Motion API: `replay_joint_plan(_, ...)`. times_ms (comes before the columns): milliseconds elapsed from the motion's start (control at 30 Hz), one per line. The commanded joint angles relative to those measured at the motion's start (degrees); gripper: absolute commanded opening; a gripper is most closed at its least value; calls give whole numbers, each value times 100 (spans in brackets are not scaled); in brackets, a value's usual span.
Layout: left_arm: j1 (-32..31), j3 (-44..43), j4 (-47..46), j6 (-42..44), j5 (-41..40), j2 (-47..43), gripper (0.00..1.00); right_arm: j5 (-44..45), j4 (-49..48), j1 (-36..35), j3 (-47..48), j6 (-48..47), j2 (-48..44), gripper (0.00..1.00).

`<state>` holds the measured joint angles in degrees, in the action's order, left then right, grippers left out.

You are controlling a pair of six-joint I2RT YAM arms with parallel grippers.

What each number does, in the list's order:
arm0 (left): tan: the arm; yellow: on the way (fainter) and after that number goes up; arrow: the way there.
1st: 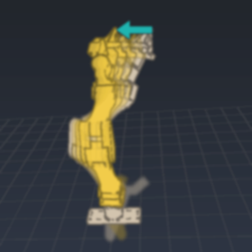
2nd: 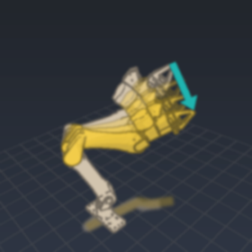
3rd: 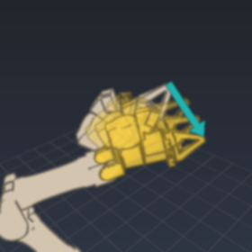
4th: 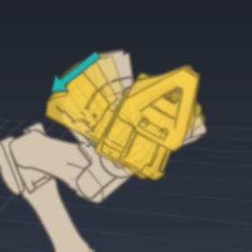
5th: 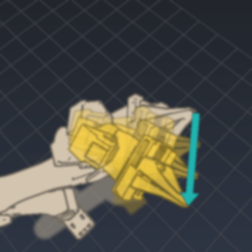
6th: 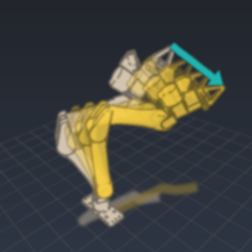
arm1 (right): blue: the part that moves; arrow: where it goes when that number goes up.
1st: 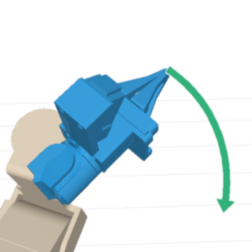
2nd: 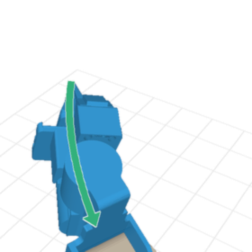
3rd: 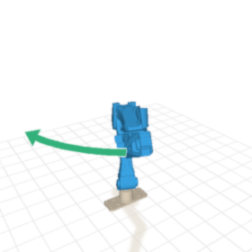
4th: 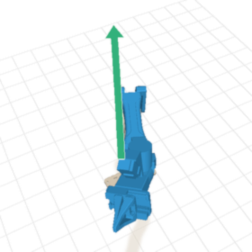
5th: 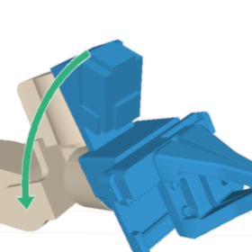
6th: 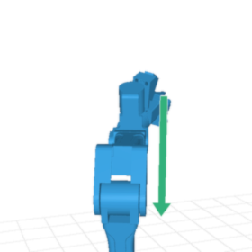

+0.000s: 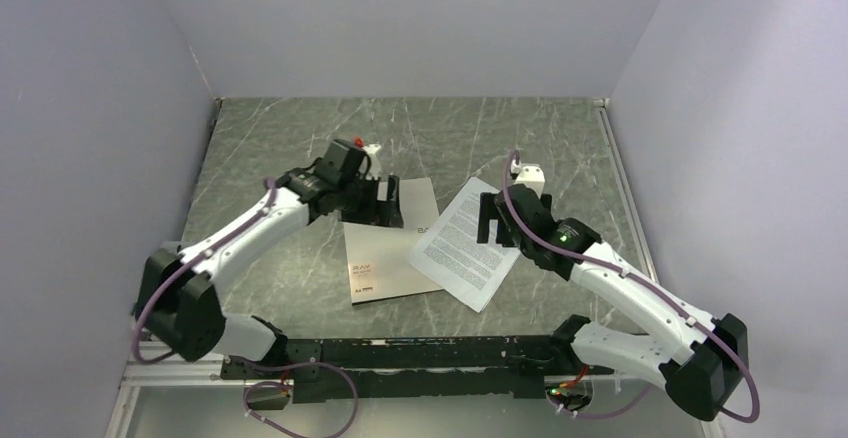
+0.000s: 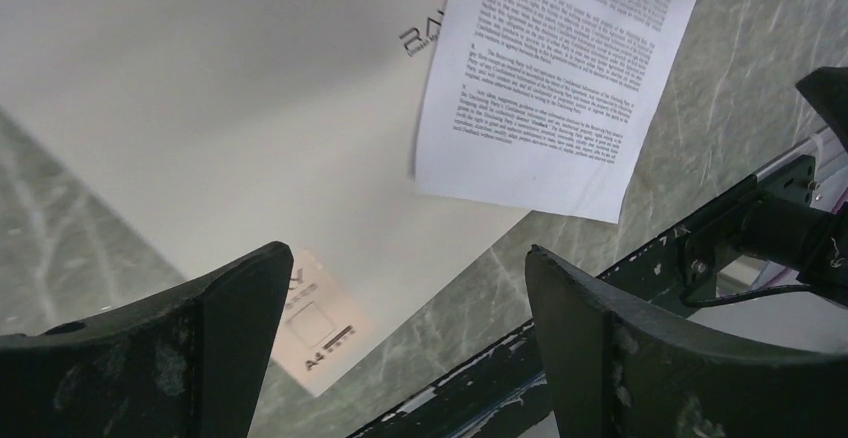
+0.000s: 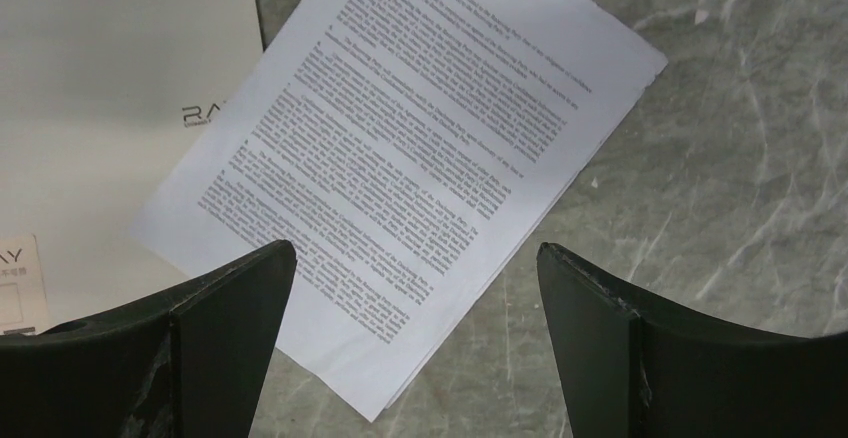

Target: Put the files into the folder

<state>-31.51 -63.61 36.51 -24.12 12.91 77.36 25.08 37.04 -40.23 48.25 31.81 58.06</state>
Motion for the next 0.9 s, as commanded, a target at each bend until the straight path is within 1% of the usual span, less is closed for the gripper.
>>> replay_joint_plan(0, -310, -261, -451, -551, 206, 549, 93, -166, -207, 8, -208, 180, -365, 97)
replay_joint_plan(133, -502, -495, -656, -697, 420, 1300, 93, -346, -211, 24, -421, 240, -481, 97)
replay_joint_plan(300, -781, -822, -718, -814, 447, 1946, 93, -441, -231, 39, -716, 394, -584, 97)
replay_joint_plan(600, -853, -1000, -794, -974, 394, 2779, 93, -461, -179, 59, -1142, 624, -833, 97)
replay_joint_plan(867, -929, -978, -1251, -1165, 848, 3282, 93, -651, -144, 59, -1295, 936, -969, 96)
